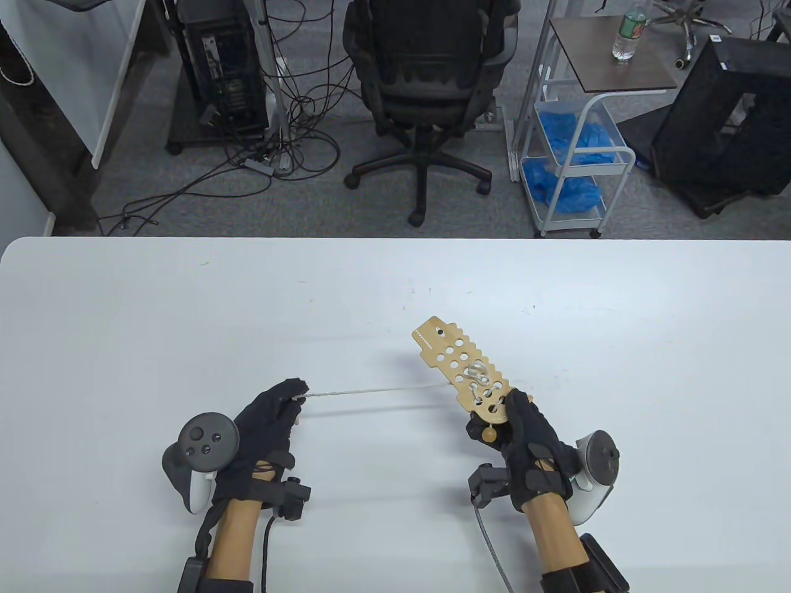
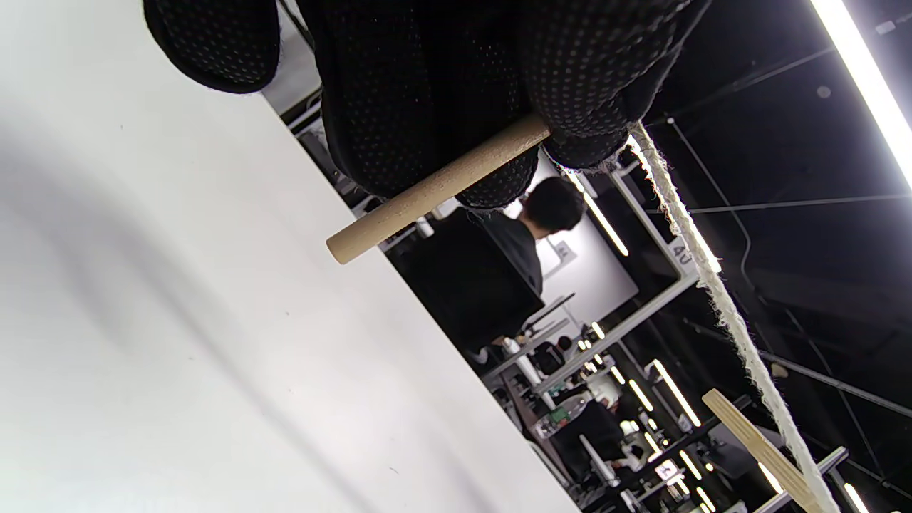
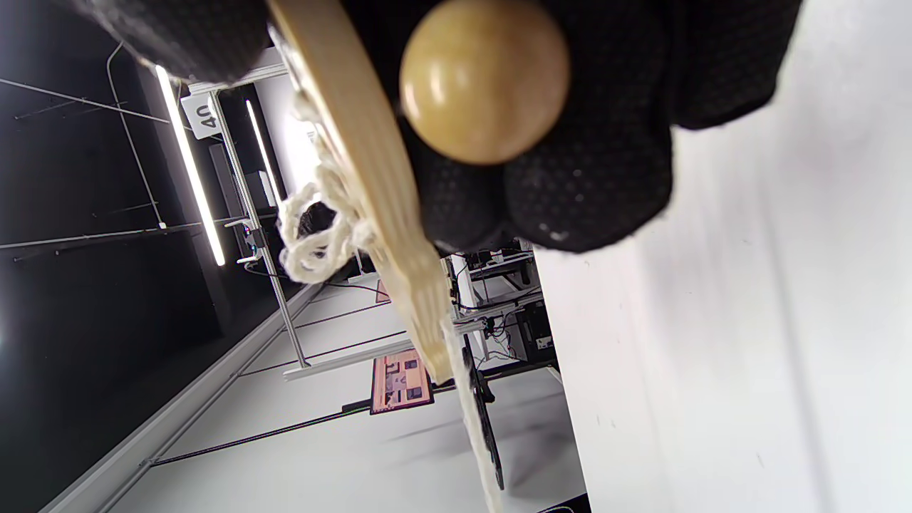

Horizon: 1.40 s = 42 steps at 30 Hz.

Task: Remove rope from all holes on crocodile lacing toy

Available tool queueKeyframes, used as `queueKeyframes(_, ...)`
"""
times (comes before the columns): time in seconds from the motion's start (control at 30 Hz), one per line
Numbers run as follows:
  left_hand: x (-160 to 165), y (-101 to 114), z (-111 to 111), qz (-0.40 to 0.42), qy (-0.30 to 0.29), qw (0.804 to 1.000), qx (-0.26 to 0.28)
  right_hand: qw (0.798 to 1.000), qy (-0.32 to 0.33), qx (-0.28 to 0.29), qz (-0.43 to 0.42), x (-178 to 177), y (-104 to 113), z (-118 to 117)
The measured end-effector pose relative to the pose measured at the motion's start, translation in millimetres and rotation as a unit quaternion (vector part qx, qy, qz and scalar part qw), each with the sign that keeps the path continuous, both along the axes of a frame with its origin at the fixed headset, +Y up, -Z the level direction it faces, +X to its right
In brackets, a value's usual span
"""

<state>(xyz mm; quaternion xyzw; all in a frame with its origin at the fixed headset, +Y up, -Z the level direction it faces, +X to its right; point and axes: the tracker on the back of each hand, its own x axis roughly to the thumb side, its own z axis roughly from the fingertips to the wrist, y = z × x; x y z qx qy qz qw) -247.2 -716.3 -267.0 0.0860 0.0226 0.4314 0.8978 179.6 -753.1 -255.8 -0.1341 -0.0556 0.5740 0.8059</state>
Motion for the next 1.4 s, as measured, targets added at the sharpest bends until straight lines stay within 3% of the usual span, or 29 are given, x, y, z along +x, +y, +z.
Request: queueKeyframes(1.4,-8,0,1,0.019,0.017,1.000,-0.006,0.998,-0.018,-0.015,-0.052,14,-4,-2)
